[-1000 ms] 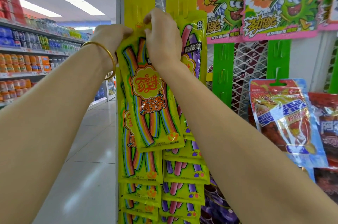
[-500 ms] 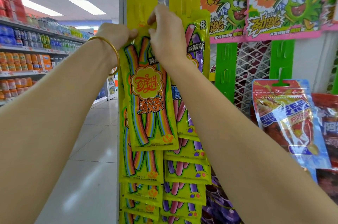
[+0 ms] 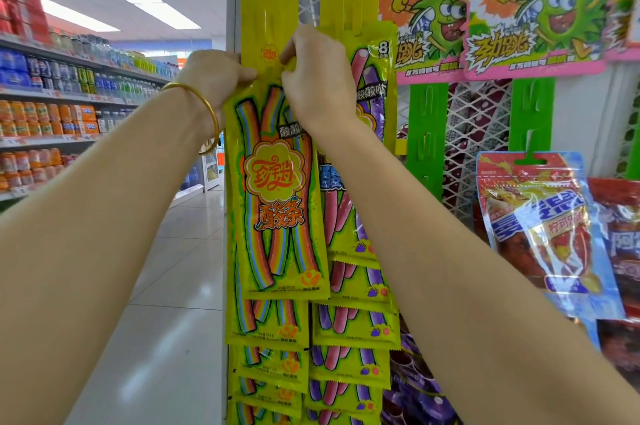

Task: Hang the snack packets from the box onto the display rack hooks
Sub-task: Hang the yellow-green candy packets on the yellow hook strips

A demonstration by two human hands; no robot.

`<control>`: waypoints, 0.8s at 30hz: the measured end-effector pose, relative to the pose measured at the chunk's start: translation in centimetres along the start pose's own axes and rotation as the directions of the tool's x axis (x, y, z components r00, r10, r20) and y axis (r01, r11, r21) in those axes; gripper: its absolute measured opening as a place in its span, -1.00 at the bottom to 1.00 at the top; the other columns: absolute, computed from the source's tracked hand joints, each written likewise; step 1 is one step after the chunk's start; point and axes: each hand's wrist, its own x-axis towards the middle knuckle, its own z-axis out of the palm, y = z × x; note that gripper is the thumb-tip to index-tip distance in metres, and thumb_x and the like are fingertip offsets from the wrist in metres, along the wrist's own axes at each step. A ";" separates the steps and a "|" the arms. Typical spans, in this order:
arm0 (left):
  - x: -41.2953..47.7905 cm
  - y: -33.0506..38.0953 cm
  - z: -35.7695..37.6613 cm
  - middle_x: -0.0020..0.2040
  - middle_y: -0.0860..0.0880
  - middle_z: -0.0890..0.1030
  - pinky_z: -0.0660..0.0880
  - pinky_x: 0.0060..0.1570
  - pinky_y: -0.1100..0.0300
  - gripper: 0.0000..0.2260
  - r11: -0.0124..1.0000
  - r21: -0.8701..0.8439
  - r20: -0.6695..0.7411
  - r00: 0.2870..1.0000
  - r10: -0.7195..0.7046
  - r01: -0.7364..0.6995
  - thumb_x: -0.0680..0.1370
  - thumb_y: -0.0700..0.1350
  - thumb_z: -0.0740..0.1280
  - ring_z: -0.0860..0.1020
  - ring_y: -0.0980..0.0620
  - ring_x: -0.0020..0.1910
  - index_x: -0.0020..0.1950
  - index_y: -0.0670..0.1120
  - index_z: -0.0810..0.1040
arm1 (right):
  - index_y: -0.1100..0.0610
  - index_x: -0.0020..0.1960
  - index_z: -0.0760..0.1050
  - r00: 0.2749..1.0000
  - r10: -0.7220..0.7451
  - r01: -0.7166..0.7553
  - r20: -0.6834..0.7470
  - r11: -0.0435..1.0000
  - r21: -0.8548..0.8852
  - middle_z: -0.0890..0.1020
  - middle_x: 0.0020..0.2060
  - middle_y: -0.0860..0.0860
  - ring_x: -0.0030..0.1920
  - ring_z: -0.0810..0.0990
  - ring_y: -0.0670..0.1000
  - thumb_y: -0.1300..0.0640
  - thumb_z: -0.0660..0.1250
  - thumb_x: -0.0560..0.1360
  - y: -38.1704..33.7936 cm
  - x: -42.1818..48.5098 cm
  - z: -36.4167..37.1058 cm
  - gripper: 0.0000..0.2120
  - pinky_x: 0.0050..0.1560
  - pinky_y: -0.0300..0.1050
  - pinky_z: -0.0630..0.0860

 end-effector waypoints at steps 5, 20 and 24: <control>-1.4 -1.4 0.3 -0.18 -0.06 0.59 0.56 0.03 0.06 -0.89 0.981 -0.179 -0.121 0.991 0.049 -0.070 0.45 -0.32 0.36 0.58 -0.01 -0.18 -0.11 -0.13 0.54 | 0.13 0.06 0.45 1.000 -0.026 0.026 0.008 0.993 -0.113 0.58 -0.05 0.03 -0.07 0.55 0.10 0.30 0.23 0.50 -0.2 -1.4 -0.2 -0.83 -0.23 -0.06 0.45; -2.8 -2.6 0.4 -0.31 0.06 0.46 0.39 -0.25 0.22 -0.82 0.995 0.075 -0.305 0.948 0.090 -0.070 0.48 -0.18 0.39 0.42 0.13 -0.35 0.03 -0.22 0.55 | 0.10 0.04 0.37 0.997 -0.081 0.078 -0.002 0.964 -0.254 0.55 -0.22 -0.02 -0.24 0.48 0.08 0.25 0.34 0.49 -0.2 -2.2 -0.6 -0.80 -0.33 -0.10 0.31; -4.4 -2.7 0.5 -0.05 -0.07 0.56 0.47 -0.08 0.13 -0.63 0.997 0.076 -0.309 0.950 0.046 -0.023 0.44 -0.10 0.43 0.53 -0.01 -0.10 0.19 -0.18 0.47 | 0.15 0.08 0.37 0.991 -0.125 0.110 -0.044 0.962 -0.252 0.50 -0.13 0.02 -0.17 0.48 0.06 0.27 0.39 0.45 -0.3 -3.4 -0.6 -0.72 -0.36 -0.10 0.27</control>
